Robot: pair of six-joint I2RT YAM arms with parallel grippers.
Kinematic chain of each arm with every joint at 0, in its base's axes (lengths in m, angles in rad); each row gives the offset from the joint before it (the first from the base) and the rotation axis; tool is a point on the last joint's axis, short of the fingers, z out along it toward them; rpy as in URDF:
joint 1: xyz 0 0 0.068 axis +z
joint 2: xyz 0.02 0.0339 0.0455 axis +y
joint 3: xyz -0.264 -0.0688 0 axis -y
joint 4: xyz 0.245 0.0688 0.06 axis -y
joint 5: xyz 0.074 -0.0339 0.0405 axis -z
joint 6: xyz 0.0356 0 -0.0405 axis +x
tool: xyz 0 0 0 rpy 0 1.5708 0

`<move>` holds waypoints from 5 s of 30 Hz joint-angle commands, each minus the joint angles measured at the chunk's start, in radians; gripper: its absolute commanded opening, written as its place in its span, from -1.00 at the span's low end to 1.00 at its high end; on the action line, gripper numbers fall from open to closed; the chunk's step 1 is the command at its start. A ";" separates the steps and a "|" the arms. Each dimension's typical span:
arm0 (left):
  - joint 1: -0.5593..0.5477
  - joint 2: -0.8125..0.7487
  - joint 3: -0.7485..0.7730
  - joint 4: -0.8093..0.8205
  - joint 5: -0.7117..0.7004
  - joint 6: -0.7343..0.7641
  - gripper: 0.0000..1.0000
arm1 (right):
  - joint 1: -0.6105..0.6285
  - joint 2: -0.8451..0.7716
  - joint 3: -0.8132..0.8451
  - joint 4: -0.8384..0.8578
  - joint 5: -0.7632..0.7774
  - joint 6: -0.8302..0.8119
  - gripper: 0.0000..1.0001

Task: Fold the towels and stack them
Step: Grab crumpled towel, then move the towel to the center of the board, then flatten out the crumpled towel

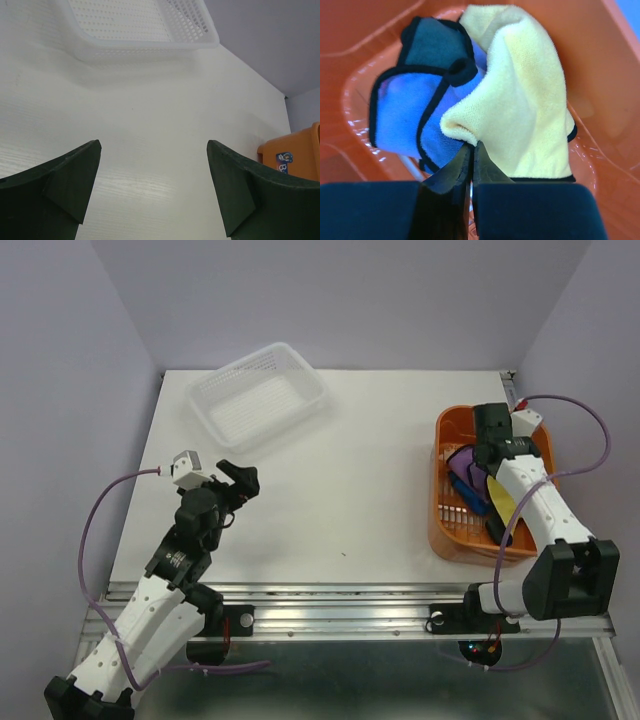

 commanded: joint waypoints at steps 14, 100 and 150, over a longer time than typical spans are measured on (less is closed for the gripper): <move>-0.007 -0.021 -0.007 0.040 0.019 0.012 0.97 | 0.004 -0.104 0.686 -0.006 -0.477 -0.202 -0.99; -0.234 0.758 0.049 0.264 0.342 -0.013 -1.00 | 0.619 0.070 -0.088 0.231 -0.214 0.054 1.00; -0.234 0.393 0.024 0.117 0.241 -0.056 -1.00 | 0.529 0.341 -0.048 0.550 -0.166 0.255 -0.99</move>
